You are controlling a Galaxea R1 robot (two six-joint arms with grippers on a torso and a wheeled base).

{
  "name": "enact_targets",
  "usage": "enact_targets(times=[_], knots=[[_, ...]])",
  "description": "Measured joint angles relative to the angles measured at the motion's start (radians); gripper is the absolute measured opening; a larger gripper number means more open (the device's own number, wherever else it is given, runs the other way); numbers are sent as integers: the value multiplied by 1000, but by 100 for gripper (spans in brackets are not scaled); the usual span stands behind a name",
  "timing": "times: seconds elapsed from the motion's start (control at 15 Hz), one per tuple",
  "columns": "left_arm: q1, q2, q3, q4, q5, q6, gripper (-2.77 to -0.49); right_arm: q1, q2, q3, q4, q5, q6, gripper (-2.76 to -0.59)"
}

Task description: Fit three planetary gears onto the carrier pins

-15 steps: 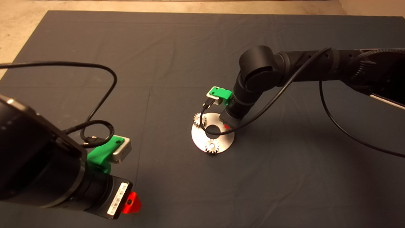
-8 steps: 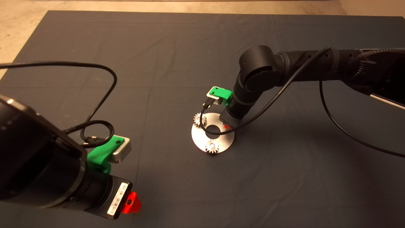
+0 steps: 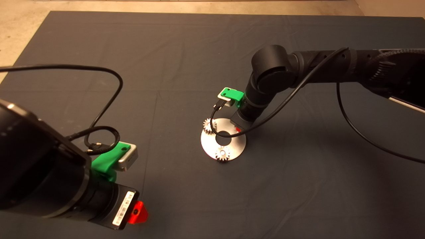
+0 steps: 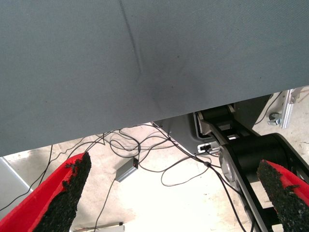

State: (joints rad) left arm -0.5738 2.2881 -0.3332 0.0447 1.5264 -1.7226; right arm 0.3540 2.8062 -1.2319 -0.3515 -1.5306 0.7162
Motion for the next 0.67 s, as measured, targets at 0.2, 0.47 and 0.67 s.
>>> enact_targets(times=[0.2, 0.47, 0.67], knots=[[0, 0, 0, 0, 0, 0, -77, 0, 1, -2, 0, 0, 4, -238], [0, 0, 0, 0, 0, 0, -77, 0, 1, -2, 0, 0, 16, -238], [0, 0, 0, 0, 0, 0, -77, 0, 1, -2, 0, 0, 16, -239]])
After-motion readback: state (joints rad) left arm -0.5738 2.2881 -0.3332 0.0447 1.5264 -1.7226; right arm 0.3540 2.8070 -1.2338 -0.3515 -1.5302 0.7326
